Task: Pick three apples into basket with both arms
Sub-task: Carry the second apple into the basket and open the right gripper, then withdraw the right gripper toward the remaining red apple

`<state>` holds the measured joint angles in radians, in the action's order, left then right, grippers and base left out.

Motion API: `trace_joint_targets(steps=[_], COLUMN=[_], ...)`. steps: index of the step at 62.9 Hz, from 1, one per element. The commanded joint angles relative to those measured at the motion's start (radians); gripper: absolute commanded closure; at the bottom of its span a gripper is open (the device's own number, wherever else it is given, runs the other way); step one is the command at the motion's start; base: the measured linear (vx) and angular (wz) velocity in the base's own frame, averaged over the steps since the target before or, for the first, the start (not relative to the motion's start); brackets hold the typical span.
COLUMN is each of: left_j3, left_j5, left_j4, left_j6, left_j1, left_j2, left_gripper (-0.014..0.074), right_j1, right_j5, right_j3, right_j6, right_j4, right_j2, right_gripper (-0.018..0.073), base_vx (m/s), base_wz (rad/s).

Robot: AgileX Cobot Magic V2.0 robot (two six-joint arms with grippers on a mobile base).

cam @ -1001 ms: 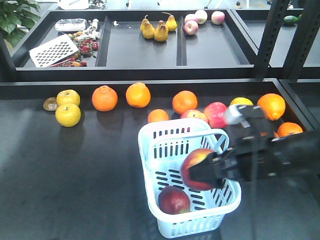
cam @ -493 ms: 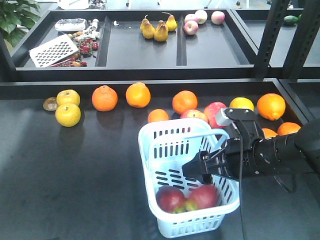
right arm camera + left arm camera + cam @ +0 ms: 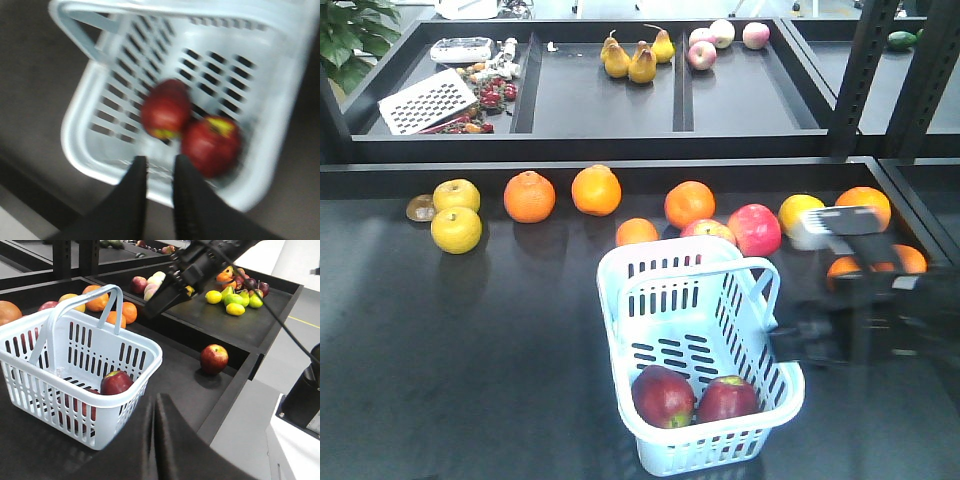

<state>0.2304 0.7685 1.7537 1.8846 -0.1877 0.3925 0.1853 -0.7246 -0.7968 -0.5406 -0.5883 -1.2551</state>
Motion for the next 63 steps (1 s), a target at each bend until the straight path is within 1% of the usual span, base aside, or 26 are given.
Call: trace_joint_targets(steps=[1,4,9,13,18,25,27,31,34,39,42,49,51,54,63], left_j3=[0.025,0.025,0.025,0.025,0.025,0.025,0.025,0.025,0.025,0.025,0.025,0.025,0.025,0.025,0.025], left_j5=[-0.023,-0.023,-0.023,-0.023,-0.025,-0.027,-0.027,-0.028,-0.028,-0.03,-0.034,-0.046,-0.05,-0.051,-0.062], left_j4=[0.05,0.05,0.05,0.05,0.05,0.05,0.05,0.05,0.05,0.05,0.05,0.05,0.05,0.05,0.05], left_j6=[0.005,0.005,0.005,0.005,0.005,0.005,0.005,0.005,0.005,0.005,0.005,0.005,0.005,0.005,0.005], left_j1=[0.0,0.0,0.0,0.0,0.0,0.0,0.0,0.0,0.0,0.0,0.0,0.0,0.0,0.0,0.0], left_j2=[0.009,0.009,0.009,0.009,0.009,0.009,0.009,0.009,0.009,0.009,0.009,0.009,0.009,0.009,0.009], left_gripper=[0.0603,0.0603,0.0603,0.0603,0.0603,0.0603,0.0603,0.0603,0.0603,0.0603,0.0603,0.0603,0.0603,0.0603,0.0603], right_j1=[-0.08,-0.126,-0.198,-0.268,-0.352,-0.472,-0.507,-0.555,-0.586,-0.616,-0.632,-0.654,-0.653,-0.654,-0.654], right_j5=[-0.065,-0.108,-0.153,-0.16,-0.155,-0.127,-0.121,-0.116,-0.115,-0.108,-0.102,-0.106,-0.107,-0.105,-0.085], right_j3=[-0.025,-0.024,-0.01,0.012,0.048,0.099,0.109,0.116,0.114,0.114,0.114,0.114,0.114,0.114,0.114], right_j6=[0.175,0.266,0.343,0.374,0.389,0.397,0.397,0.399,0.399,0.399,0.415,0.499,0.516,0.541,0.56], right_j4=[0.206,0.321,0.478,0.539,0.55,0.55,0.55,0.546,0.541,0.548,0.571,0.638,0.653,0.67,0.71], right_j2=[0.095,0.132,0.169,0.187,0.189,0.168,0.16,0.134,0.115,0.077,0.05,-0.014,-0.031,-0.06,-0.13], right_gripper=[0.0572,0.0569,0.0568,0.0567,0.0558,0.0506,0.0475,0.0406,0.0326,0.0181,0.006,-0.0134,-0.0172,-0.017,-0.0157], base_vx=[0.0,0.0,0.0,0.0,0.0,0.0,0.0,0.0,0.0,0.0,0.0,0.0,0.0,0.0,0.0], base_wz=[0.0,0.0,0.0,0.0,0.0,0.0,0.0,0.0,0.0,0.0,0.0,0.0,0.0,0.0,0.0])
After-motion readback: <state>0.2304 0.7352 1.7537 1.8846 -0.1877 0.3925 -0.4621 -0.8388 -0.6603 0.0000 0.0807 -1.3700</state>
